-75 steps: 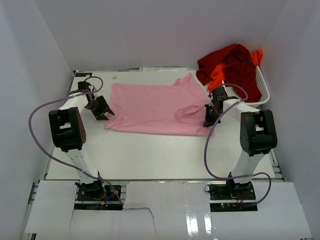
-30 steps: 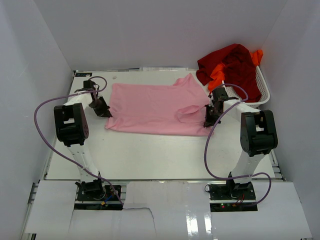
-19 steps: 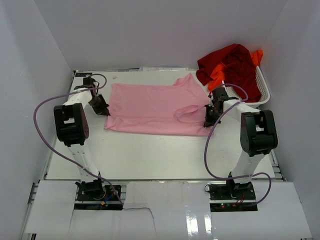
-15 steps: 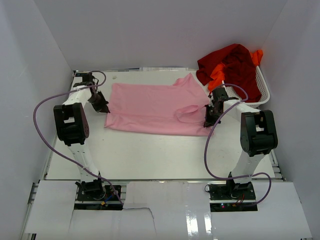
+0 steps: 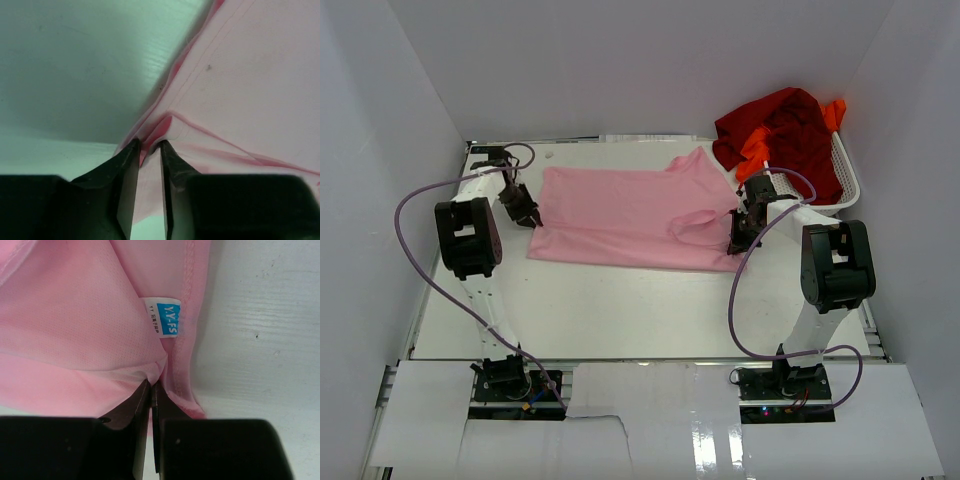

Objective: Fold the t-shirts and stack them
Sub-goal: Fold the flattened tshirt in 1/3 of the way

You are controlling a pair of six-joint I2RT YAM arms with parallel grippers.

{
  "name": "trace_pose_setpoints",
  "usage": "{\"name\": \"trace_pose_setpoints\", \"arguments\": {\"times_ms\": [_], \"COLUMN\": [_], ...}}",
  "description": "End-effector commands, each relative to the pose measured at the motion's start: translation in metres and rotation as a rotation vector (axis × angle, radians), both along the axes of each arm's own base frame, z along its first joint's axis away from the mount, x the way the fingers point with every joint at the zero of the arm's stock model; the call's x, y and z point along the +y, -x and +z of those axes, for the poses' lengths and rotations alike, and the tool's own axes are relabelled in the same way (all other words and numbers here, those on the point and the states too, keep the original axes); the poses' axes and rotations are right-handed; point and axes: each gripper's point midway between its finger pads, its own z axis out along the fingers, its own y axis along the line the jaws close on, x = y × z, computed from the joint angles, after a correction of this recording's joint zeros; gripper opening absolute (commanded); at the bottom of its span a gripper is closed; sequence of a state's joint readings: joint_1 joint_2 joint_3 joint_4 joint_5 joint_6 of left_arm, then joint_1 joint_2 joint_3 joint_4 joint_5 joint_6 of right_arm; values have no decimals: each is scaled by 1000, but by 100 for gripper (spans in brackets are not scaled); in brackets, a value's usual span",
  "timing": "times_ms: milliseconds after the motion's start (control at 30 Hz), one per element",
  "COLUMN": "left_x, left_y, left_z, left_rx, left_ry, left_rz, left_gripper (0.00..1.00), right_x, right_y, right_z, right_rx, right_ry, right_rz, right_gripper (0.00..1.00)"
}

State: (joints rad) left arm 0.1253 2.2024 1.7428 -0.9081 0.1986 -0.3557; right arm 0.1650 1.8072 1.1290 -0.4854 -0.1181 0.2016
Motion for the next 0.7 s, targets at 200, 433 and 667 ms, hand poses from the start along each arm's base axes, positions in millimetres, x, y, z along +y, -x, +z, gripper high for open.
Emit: {"name": "trace_pose_setpoints", "arguments": {"times_ms": [200,433,667], "left_x": [38,54,33], "left_y": [8,4,16], "left_z": [8,21,62], "left_rx": [9,-15,-113], "left_ry": [-107,-155,-58], "left_rz": [98,134,119], "left_gripper": [53,56,58], "right_x": [-8,-10,-9], "right_y": [11,9,3], "right_z": [-4,-2,5], "right_rx": [18,11,-19], "right_ry": [33,43,43], "right_rz": [6,1,2], "right_gripper": [9,9,9]}}
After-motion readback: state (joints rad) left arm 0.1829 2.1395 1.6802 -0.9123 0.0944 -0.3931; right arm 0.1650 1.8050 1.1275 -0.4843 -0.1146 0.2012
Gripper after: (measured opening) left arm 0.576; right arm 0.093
